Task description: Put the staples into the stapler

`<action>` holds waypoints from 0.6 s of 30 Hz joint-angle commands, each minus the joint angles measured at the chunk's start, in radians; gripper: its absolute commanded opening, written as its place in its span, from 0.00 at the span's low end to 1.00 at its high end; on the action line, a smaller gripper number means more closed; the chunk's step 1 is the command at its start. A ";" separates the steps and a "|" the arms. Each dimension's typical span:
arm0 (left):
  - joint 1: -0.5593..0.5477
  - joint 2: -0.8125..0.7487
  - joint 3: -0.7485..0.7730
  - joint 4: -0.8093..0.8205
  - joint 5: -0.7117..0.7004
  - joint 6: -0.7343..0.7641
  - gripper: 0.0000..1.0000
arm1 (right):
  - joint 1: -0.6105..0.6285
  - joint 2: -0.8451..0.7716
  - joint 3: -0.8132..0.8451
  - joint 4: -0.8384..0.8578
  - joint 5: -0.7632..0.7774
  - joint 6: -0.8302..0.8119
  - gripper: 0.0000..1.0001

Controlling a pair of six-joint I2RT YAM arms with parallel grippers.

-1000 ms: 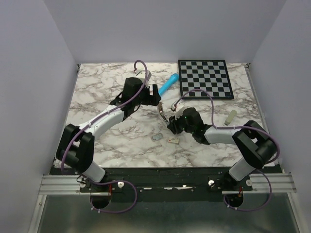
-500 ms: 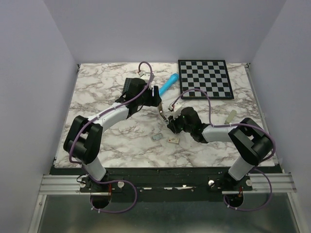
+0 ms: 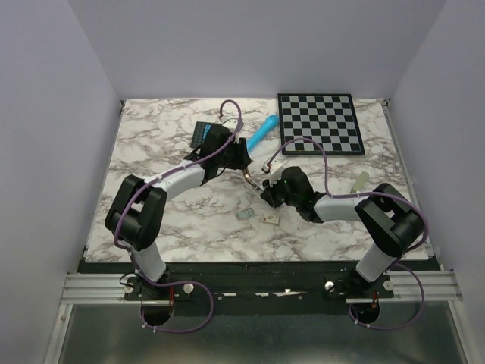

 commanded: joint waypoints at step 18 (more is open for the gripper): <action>-0.205 -0.059 -0.085 0.018 -0.143 -0.071 0.41 | 0.006 0.008 0.011 0.037 0.008 -0.005 0.23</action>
